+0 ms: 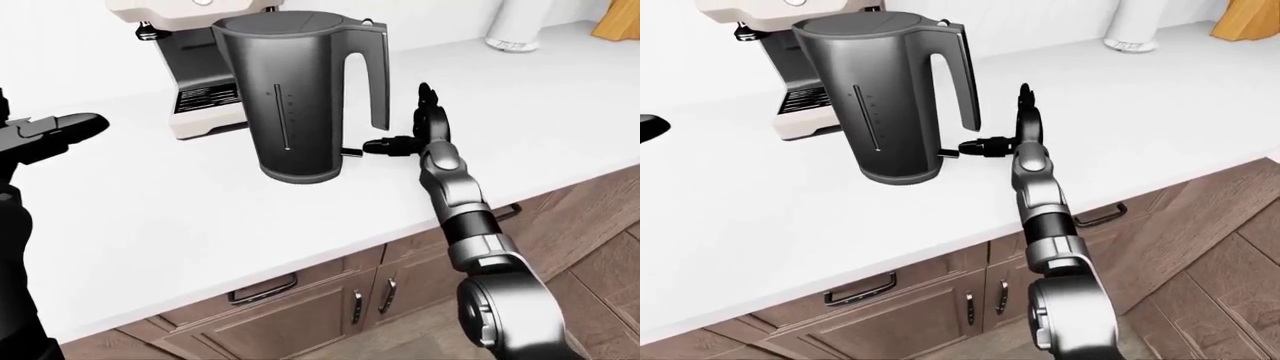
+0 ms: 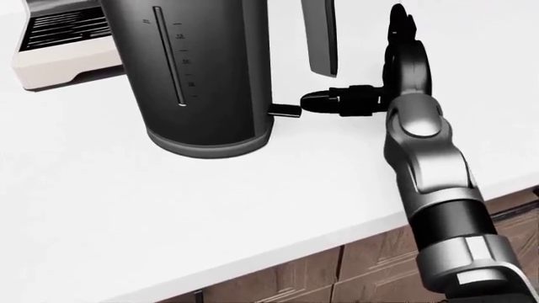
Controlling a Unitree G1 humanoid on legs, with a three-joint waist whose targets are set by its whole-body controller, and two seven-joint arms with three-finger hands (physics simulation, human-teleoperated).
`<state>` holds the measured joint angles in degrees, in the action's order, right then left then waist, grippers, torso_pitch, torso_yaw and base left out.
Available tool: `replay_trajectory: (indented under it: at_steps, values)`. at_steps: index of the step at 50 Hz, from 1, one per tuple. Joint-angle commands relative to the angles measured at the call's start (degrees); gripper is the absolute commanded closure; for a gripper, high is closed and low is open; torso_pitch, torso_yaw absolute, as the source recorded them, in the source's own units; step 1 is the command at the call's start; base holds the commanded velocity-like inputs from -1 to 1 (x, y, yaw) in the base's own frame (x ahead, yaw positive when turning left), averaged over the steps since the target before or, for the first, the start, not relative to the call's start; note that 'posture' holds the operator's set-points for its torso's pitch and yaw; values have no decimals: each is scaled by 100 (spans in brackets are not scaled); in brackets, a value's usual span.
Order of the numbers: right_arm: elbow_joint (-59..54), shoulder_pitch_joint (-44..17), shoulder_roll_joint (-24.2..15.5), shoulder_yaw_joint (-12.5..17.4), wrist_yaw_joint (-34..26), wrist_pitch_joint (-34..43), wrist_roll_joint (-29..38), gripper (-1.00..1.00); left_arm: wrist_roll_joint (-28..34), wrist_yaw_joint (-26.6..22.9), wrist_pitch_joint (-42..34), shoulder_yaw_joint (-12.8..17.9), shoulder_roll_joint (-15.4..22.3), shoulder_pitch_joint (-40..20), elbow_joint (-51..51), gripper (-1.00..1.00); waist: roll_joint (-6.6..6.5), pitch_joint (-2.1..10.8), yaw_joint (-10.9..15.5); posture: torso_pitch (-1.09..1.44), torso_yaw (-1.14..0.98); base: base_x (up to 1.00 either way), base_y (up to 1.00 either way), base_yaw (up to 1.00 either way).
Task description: Press down the lever to turn on the electric kettle.
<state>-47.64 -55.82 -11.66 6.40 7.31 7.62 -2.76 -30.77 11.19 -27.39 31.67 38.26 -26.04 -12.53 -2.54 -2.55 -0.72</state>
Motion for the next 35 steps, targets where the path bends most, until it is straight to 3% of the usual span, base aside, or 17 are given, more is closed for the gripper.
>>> replay_trajectory:
  at_steps: [1, 35]
  values:
    - [227, -233, -21, -17, 4, -199, 34, -100, 11, -10, 162, 88, 132, -139, -154, -100, -30, 151, 1, 0, 0, 0, 0, 0]
    - [-18, -542, 103, -6, 78, -110, -465, -100, -25, 3, 142, 117, 157, -123, -183, -100, -47, 153, -7, 0, 0, 0, 0, 0]
